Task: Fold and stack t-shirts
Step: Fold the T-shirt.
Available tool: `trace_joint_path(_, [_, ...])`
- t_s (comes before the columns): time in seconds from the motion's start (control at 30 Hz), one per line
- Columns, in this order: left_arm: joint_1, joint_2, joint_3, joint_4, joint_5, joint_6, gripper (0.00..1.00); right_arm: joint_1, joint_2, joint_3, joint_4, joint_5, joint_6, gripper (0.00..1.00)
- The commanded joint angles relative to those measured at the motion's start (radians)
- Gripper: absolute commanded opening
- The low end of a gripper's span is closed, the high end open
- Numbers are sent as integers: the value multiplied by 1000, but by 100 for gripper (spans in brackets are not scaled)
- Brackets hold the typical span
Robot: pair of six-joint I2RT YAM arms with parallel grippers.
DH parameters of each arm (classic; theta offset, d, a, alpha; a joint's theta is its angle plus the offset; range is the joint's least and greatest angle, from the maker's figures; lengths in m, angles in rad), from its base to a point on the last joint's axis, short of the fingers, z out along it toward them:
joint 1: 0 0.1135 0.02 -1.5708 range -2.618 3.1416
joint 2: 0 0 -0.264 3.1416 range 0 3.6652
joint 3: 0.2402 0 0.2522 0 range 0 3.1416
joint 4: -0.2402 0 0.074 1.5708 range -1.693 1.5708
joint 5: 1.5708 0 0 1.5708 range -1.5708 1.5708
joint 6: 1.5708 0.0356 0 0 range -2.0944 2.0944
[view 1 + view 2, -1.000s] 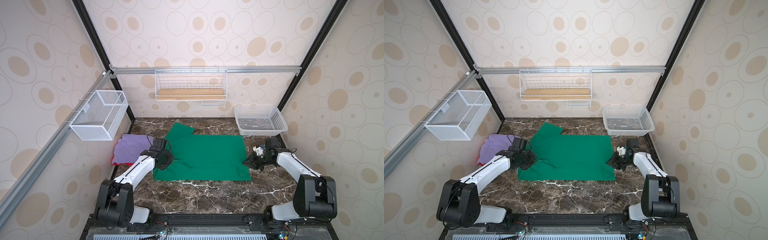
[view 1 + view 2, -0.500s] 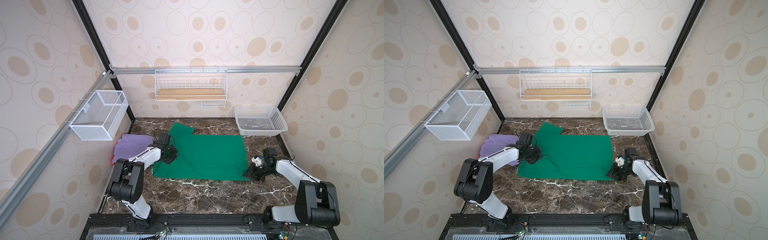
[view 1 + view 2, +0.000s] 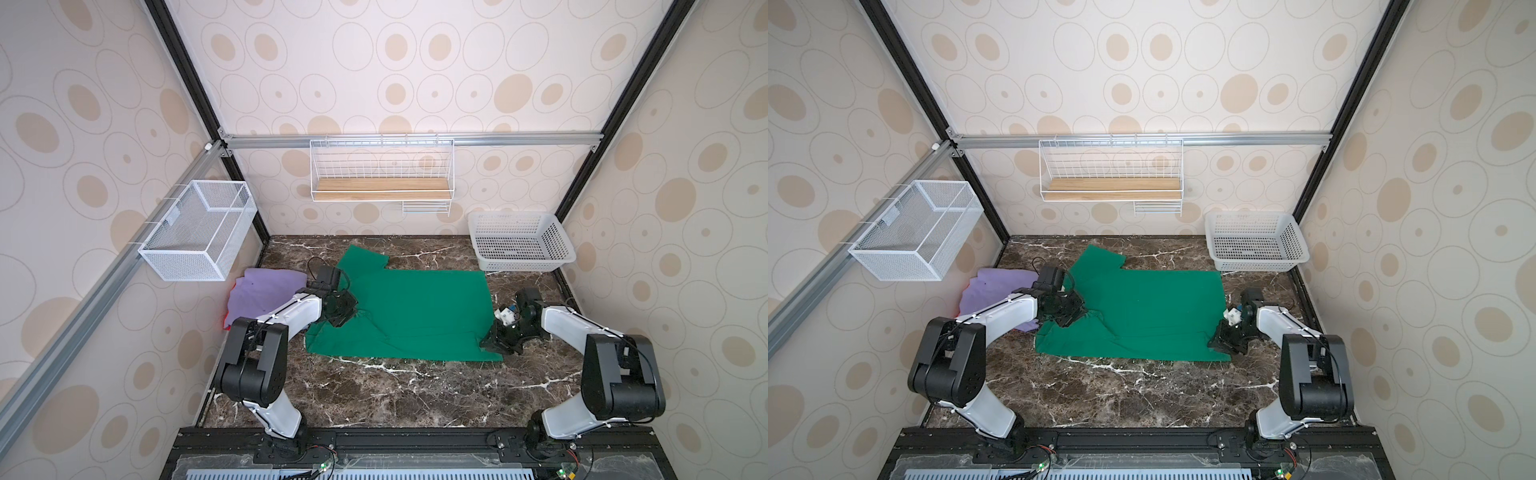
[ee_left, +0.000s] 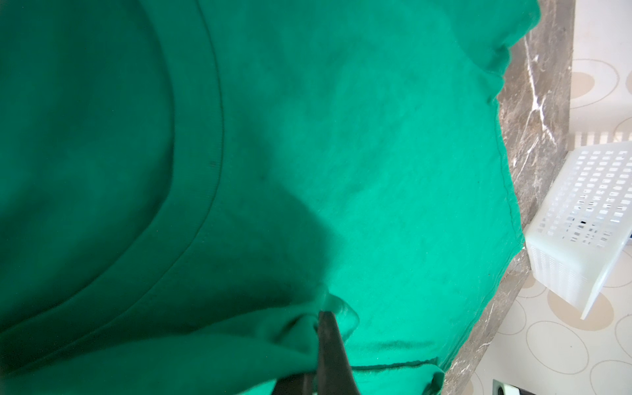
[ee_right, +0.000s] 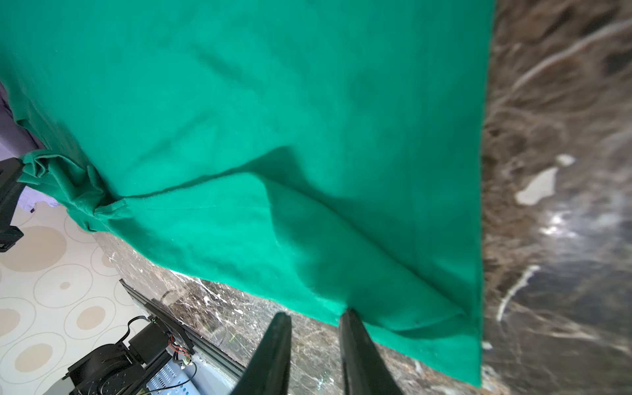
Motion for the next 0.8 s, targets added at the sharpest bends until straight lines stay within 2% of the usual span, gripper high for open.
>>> trace_joint_path(0.0, [6,-29,40,-3,6,25,0,6,-35,25,-61,30,-15,31])
trace_joint_path(0.17, [5,-32,36,0,9,25,0,6,-91,-23,-72,48,3,39])
trace_joint_path(0.43, [7,-21,28,10,20,20,0,7,-54,-103,15,-13,44,39])
trace_joint_path(0.77, [7,-9,28,18,22,20,0,7,27,-48,60,24,44,38])
